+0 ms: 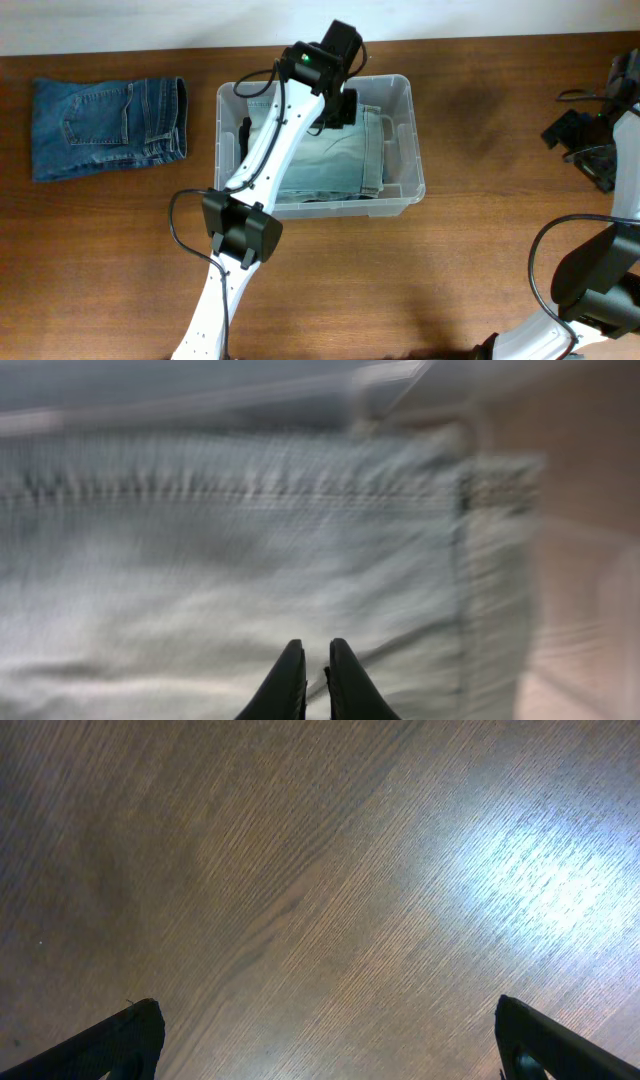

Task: Pack container

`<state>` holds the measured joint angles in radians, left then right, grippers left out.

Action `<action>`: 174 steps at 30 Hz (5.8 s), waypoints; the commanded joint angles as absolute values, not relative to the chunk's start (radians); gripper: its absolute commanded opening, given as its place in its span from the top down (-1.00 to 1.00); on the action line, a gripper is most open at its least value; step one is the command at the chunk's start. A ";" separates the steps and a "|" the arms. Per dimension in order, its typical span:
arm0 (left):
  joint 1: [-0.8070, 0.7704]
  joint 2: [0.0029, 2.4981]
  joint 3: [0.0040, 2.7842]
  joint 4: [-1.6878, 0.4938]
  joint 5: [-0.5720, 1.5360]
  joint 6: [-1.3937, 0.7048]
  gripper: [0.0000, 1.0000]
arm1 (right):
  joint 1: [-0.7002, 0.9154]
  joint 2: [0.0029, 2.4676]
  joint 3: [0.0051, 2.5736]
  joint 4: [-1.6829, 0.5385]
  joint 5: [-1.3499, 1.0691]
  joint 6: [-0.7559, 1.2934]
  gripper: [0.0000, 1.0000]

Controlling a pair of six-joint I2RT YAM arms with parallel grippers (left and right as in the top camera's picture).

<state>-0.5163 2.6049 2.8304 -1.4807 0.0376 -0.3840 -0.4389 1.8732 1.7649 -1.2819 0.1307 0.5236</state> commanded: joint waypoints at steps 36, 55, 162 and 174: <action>-0.542 2.695 3.139 -1.650 0.090 -0.316 0.87 | -0.439 1.875 1.763 -1.282 0.143 0.533 -0.97; -0.556 2.663 2.870 -1.688 0.243 -0.229 0.87 | -0.439 1.875 1.763 -1.282 0.143 0.533 -0.97; 0.569 2.504 2.605 -1.125 -0.039 0.074 -0.96 | -0.439 1.875 1.763 -1.282 0.143 0.533 -0.97; 0.594 2.504 2.365 -0.912 -0.047 0.106 -0.96 | -0.439 1.875 1.763 -1.282 0.143 0.533 -0.97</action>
<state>0.5766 2.5134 2.4023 -0.9394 -0.0574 0.0807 -0.4389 1.8732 1.7649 -1.2819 0.1307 0.5236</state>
